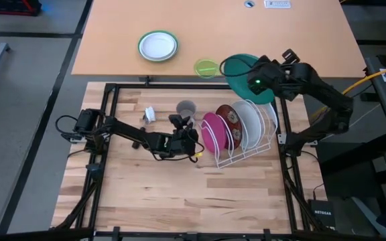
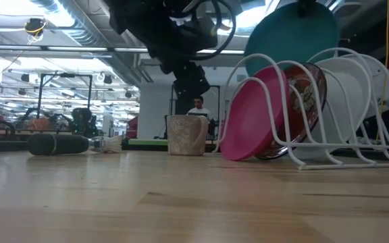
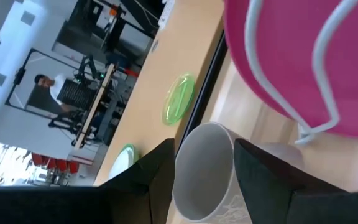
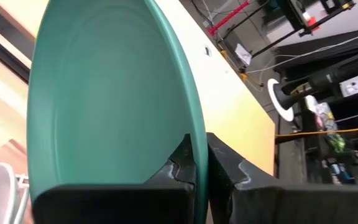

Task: Sort dishes
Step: Put the green plate in the white dish rack

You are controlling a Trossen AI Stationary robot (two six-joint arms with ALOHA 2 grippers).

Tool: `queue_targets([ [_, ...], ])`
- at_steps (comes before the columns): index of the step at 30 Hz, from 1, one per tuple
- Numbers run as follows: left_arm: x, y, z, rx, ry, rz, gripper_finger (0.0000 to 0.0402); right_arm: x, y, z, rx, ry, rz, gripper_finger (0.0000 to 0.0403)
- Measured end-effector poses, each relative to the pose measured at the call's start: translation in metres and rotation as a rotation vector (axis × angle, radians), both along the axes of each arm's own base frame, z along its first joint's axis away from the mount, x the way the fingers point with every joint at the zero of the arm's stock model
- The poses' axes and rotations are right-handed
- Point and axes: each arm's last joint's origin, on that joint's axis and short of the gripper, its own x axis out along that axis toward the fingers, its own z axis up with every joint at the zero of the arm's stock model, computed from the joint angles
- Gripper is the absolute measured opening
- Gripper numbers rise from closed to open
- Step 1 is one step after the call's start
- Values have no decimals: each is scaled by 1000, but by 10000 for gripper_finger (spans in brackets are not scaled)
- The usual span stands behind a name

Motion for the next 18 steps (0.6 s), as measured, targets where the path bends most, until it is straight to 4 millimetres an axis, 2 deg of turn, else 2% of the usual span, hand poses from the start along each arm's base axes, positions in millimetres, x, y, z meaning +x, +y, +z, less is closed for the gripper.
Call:
queue_targets([
  [10,1,13,0,-1,-2,34,155,-30,10,14,45,-74,60,14],
  [18,2,18,1,-12,-10,32,155,-42,12,20,-34,-81,13,14],
])
